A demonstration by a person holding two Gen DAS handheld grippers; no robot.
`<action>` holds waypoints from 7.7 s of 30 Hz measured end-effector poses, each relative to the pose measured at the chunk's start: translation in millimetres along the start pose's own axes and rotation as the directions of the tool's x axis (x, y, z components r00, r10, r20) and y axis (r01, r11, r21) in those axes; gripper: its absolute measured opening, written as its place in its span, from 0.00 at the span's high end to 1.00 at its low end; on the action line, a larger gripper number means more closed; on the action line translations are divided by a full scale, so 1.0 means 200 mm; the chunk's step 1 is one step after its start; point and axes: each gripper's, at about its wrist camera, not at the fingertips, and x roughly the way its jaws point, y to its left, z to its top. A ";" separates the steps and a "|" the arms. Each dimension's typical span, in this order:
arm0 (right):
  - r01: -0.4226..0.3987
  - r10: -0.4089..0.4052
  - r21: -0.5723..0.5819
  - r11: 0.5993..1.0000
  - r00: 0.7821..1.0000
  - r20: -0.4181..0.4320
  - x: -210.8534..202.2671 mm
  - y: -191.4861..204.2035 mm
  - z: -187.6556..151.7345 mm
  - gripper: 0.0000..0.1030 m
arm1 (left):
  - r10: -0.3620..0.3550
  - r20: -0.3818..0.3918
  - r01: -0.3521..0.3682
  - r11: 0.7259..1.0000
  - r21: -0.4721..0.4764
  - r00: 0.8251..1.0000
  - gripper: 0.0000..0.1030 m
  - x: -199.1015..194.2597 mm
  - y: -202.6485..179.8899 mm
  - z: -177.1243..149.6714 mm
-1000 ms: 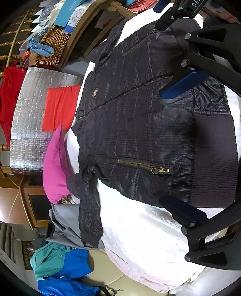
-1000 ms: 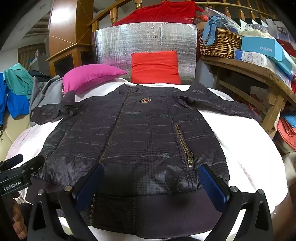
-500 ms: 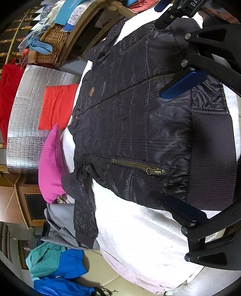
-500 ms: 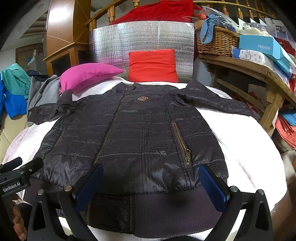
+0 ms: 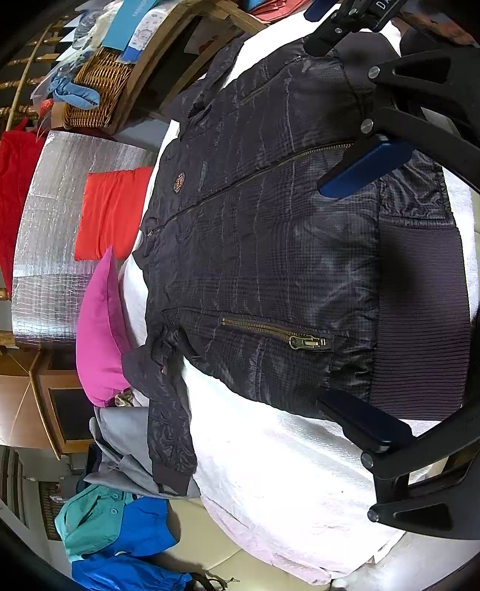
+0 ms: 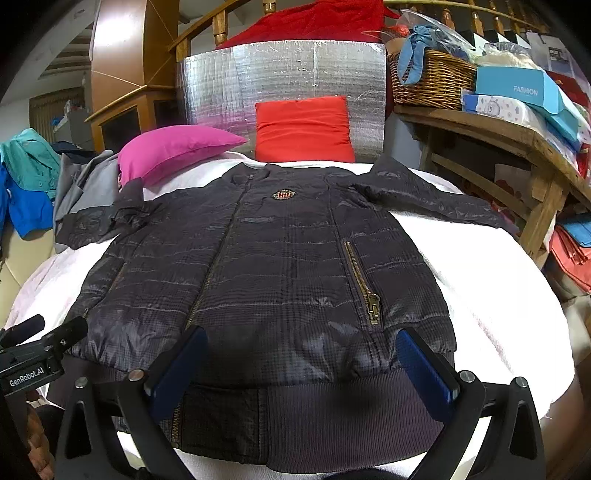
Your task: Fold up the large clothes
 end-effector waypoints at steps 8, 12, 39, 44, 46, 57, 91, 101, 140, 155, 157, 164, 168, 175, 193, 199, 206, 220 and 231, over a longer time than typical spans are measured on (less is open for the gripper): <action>-0.002 0.002 0.003 1.000 1.000 -0.002 0.00 -0.01 0.00 0.00 | 0.003 0.001 -0.003 1.000 0.003 1.000 0.00 0.00 0.00 0.00; 0.000 0.000 0.000 1.000 1.000 -0.004 0.01 0.00 0.00 0.00 | 0.002 0.001 -0.002 1.000 0.002 1.000 0.00 0.00 0.00 0.00; -0.010 0.010 0.001 1.000 1.000 -0.005 0.00 0.00 0.00 0.00 | -0.004 -0.005 0.004 1.000 0.001 1.000 0.00 0.00 -0.01 -0.01; -0.128 0.131 0.066 0.990 0.990 -0.053 0.04 -0.06 0.00 0.00 | -0.027 -0.047 0.025 0.999 -0.044 0.999 0.00 0.05 0.03 0.00; -0.165 0.172 0.100 0.981 0.983 -0.065 0.05 -0.09 0.00 0.00 | -0.047 -0.064 0.043 0.997 -0.066 0.997 0.00 0.07 0.05 0.01; -0.305 0.344 0.414 0.858 0.939 -0.020 0.19 -0.69 0.29 0.00 | -0.091 -0.107 0.085 0.995 -0.059 0.990 0.00 0.13 0.01 0.08; 0.072 -0.026 0.616 0.784 0.996 -0.083 1.27 -1.74 1.15 0.92 | -0.149 -0.169 0.128 0.983 -0.131 0.974 0.00 0.49 -0.01 0.20; -0.180 0.159 0.095 0.979 0.968 0.193 0.78 -0.62 1.70 0.92 | -0.185 -0.150 0.157 0.971 -0.180 0.971 0.00 0.47 0.04 0.21; -0.259 0.404 0.465 0.846 0.882 -0.244 1.78 0.06 1.24 0.82 | -0.229 -0.142 0.189 0.949 -0.251 0.963 0.00 0.50 0.10 0.21; -0.542 0.598 0.281 0.792 0.781 -0.177 1.43 0.34 1.11 0.00 | -0.217 -0.139 0.179 0.952 -0.248 0.966 0.00 0.50 0.10 0.21; -0.494 0.560 0.322 0.808 0.813 -0.158 1.42 0.15 1.08 0.00 | -0.219 -0.138 0.180 0.951 -0.250 0.966 0.00 0.49 0.10 0.21; -0.418 0.539 0.582 0.698 0.842 -0.041 1.45 -0.43 0.99 0.00 | -0.212 -0.129 0.177 0.955 -0.238 0.969 0.00 0.47 0.09 0.21; -0.440 0.565 0.662 0.607 0.825 0.030 1.43 -0.54 0.82 0.00 | -0.267 -0.115 0.222 0.927 -0.303 0.957 0.00 0.45 0.12 0.24; -0.464 0.588 0.690 0.555 0.806 0.069 1.49 -0.57 0.86 0.01 | -0.367 -0.096 0.290 0.847 -0.445 0.925 0.00 0.64 0.20 0.63; -0.383 0.555 0.702 0.600 0.831 -0.020 1.60 -0.62 0.86 0.88 | -0.210 -0.266 0.029 0.833 -0.553 0.941 0.82 1.38 0.27 1.02; -0.376 0.486 0.620 0.688 0.874 -0.009 1.55 -0.62 0.91 0.91 | -0.088 -0.122 0.050 0.957 -0.287 0.989 0.82 1.27 0.10 1.17; -0.412 0.582 0.674 0.613 0.813 -0.032 1.49 -0.77 0.79 0.32 | -0.002 -0.213 -0.036 0.983 -0.178 0.977 0.81 1.45 0.05 1.01; -0.289 0.420 0.476 0.831 0.886 -0.196 1.63 -0.89 1.05 0.55 | 0.004 -0.206 -0.040 0.985 -0.170 0.979 0.77 1.46 0.07 1.00; -0.156 0.242 0.349 0.924 0.946 -0.217 1.57 -0.94 1.05 0.46 | 0.043 -0.181 -0.061 0.994 -0.093 0.983 0.69 1.46 0.03 0.97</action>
